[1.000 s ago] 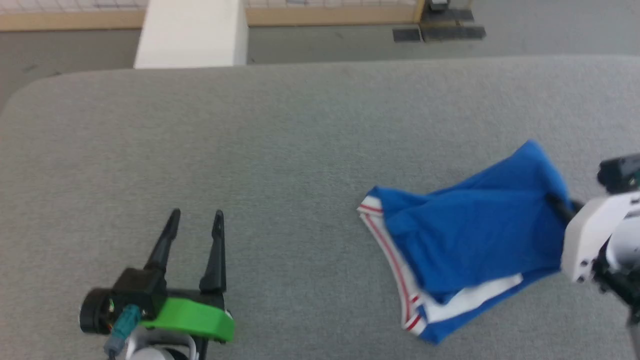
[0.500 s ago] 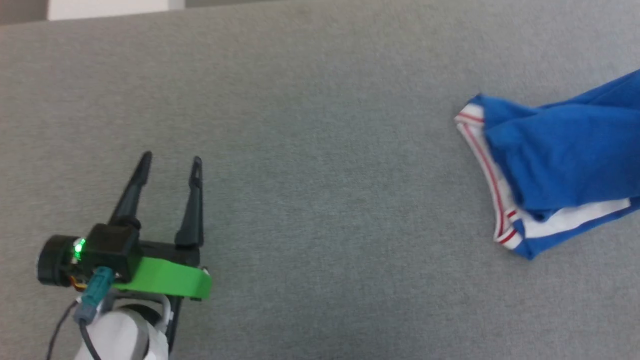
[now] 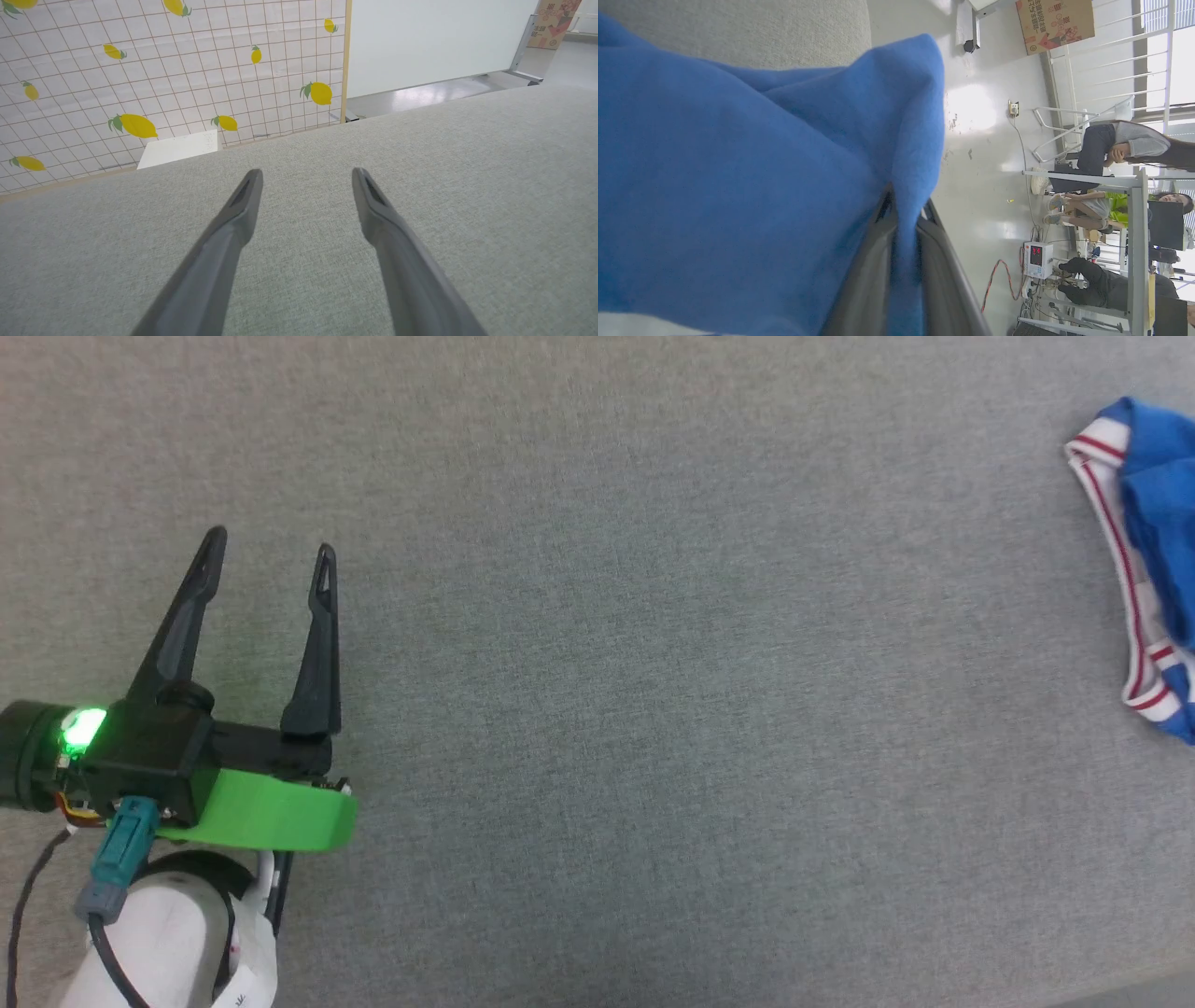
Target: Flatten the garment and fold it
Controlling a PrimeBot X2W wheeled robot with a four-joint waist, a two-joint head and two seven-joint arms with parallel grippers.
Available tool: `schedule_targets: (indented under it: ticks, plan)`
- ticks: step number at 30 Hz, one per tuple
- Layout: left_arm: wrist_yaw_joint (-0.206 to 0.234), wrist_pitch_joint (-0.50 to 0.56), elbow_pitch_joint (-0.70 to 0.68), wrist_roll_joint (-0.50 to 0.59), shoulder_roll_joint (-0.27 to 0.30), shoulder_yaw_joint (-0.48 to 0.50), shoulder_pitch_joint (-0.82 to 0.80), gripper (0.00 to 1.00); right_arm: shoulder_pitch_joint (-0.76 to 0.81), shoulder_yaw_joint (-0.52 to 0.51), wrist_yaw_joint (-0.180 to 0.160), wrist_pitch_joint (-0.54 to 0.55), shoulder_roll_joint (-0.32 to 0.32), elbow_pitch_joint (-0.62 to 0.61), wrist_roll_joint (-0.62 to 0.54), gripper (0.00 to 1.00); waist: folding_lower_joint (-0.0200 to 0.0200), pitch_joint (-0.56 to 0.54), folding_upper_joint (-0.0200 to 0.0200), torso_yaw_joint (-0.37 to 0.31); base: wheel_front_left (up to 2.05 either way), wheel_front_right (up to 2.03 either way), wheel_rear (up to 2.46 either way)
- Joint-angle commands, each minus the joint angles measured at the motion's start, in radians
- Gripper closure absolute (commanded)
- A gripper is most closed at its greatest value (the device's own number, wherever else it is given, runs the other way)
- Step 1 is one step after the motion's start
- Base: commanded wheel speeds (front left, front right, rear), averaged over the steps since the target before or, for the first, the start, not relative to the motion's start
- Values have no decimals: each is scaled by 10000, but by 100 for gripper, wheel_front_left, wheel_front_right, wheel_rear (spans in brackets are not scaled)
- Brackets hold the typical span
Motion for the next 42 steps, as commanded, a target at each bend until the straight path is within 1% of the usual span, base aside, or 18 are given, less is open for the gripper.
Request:
schedule_targets:
  ticks: [1,5,10,11,12,16,21,25,31,33,36,39,42]
  plan:
    - [47,52,-105,175,112,-12,-241,0,-252,-7,-19,-185,-38,209,-106,100,-1,439,0,-7,0,0,0]
    - [42,176,-322,291,208,-42,-401,0,-522,-94,-19,-722,36,913,-263,100,-1,692,0,99,0,0,0]
    - [56,319,-474,392,265,-92,-584,0,-863,-284,-19,-1139,395,1948,-465,100,-1,936,0,212,0,0,0]
    - [79,341,-488,417,268,-103,-658,0,-1098,-498,-19,-1323,583,2509,-632,55,-1,1000,0,249,0,0,0]
    - [104,317,-486,432,262,-94,-683,0,-1187,-586,-19,-1364,641,2717,-743,0,-1,1018,0,263,0,0,0]
    - [132,172,-399,527,262,-134,-781,0,-1489,-694,-19,-1726,806,3278,-1018,0,-1,978,0,313,0,0,0]
    - [265,-138,-63,600,152,-168,-778,0,-1729,-607,-19,-2230,893,3941,-1148,0,-1,604,0,401,0,0,0]
    - [493,-596,197,309,-235,-98,-652,0,-1811,-493,-19,-2553,839,4419,-1065,0,-1,150,0,535,0,0,0]
    - [597,-1387,880,-29,-709,-188,-418,0,-1598,-215,-19,-3203,956,4735,-582,0,-1,-841,0,820,0,0,0]
    - [629,-1560,1192,-90,-835,-238,-316,0,-1467,-141,-19,-3499,1141,4715,-369,0,-1,-1269,0,915,0,0,0]
    - [663,-1774,1624,-117,-962,-326,-127,0,-1205,-142,-19,-3853,1608,4561,71,0,-1,-1963,0,1072,0,0,0]
    - [680,-1939,1917,-221,-1077,-349,119,0,-757,-189,-19,-3998,2081,4285,468,0,-1,-2571,0,1201,0,0,0]
    - [653,-2087,2114,-278,-1122,-356,388,0,-157,-370,-19,-4023,2561,3716,771,0,-1,-3100,0,1358,0,0,0]
